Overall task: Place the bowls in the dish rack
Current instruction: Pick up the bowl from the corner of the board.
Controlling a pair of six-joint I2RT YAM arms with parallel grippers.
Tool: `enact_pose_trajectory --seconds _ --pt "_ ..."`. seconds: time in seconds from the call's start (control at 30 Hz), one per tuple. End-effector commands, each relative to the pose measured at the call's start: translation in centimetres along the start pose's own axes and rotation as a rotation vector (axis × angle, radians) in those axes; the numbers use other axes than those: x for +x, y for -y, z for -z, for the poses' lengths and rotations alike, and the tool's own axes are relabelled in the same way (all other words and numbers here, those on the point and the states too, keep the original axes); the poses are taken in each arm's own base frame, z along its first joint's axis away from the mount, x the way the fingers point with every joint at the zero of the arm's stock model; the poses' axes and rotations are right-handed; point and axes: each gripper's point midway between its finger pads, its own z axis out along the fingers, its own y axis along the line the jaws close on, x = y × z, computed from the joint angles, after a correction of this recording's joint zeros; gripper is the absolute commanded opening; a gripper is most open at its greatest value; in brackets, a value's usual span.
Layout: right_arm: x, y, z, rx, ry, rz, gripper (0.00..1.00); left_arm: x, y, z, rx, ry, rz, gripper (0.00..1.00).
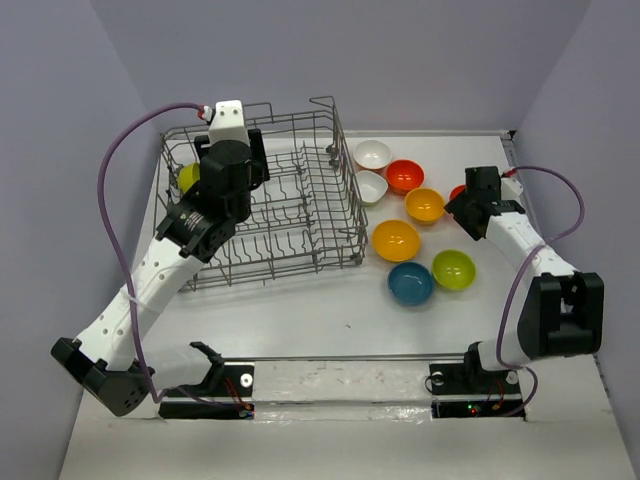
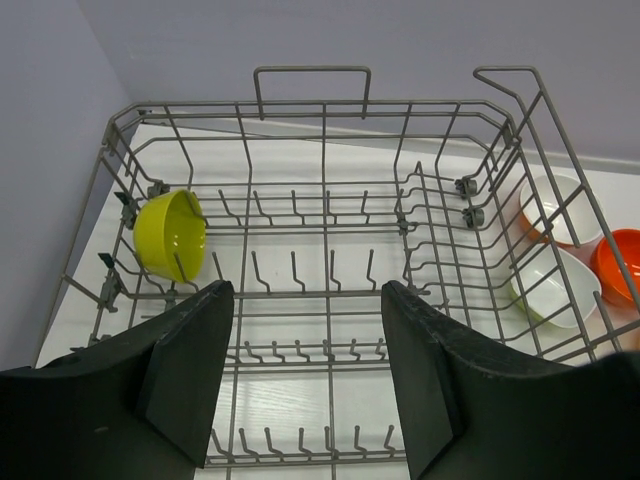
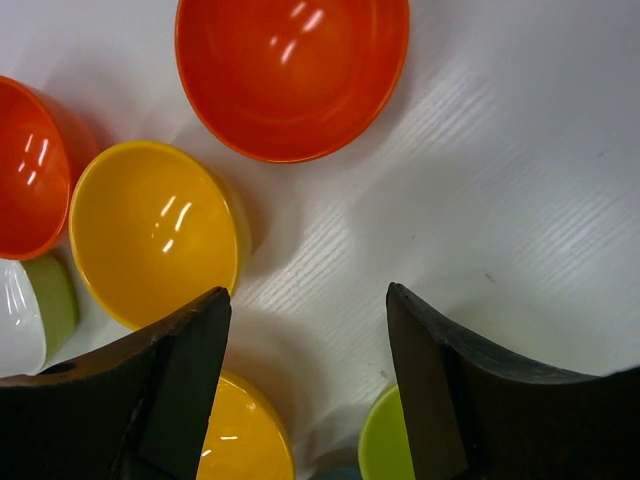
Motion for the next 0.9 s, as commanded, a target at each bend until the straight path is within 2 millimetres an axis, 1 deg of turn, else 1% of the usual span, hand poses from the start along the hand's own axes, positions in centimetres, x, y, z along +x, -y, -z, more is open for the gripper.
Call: enact_pose_trajectory --seconds 0.0,0.07,0.1,0.2,0.3,0.33,0.37,0.47,0.63,0.77,0.87 --pt "-1.8 -4.4 -0.3 -0.136 0.012 -0.044 0.68 -0.7 0.3 -0.1 0.009 0.032 0.042 0.70" --pt "-2.3 -5.1 -0.5 -0.148 0.017 -0.037 0.68 -0.5 0.4 -0.1 0.015 0.028 0.042 0.70" --pt "-2.2 -5.1 -0.9 -0.141 0.013 -0.033 0.68 -0.4 0.5 -0.2 0.017 0.025 0.041 0.70" --pt "-2.4 -5.6 -1.1 -0.144 0.013 -0.035 0.68 -0.3 0.6 -0.3 0.020 0.021 0.043 0.70" --pt "-1.8 -5.9 -1.9 -0.148 -0.009 -0.038 0.68 -0.1 0.7 -0.3 0.021 0.019 0.042 0.70" --pt "-1.9 -6.1 -1.8 -0.154 -0.009 -0.040 0.68 -0.2 0.7 -0.3 0.024 0.019 0.043 0.70" --pt "-1.4 -6.0 -2.3 -0.147 -0.023 -0.037 0.68 -0.2 0.7 -0.3 0.024 0.018 0.042 0.70" --pt "-1.0 -6.0 -2.9 -0.141 -0.032 -0.038 0.68 -0.1 0.8 -0.3 0.027 0.016 0.044 0.70" --pt "-0.1 -5.9 -3.6 -0.138 -0.055 -0.038 0.67 0.1 1.0 -0.4 0.030 0.011 0.040 0.70" --pt "0.9 -6.0 -4.0 -0.153 -0.087 -0.036 0.58 0.2 1.1 -0.5 0.034 0.007 0.043 0.70" --pt "1.4 -5.8 -4.5 -0.143 -0.096 -0.035 0.57 0.2 1.2 -0.5 0.036 0.007 0.044 0.70"
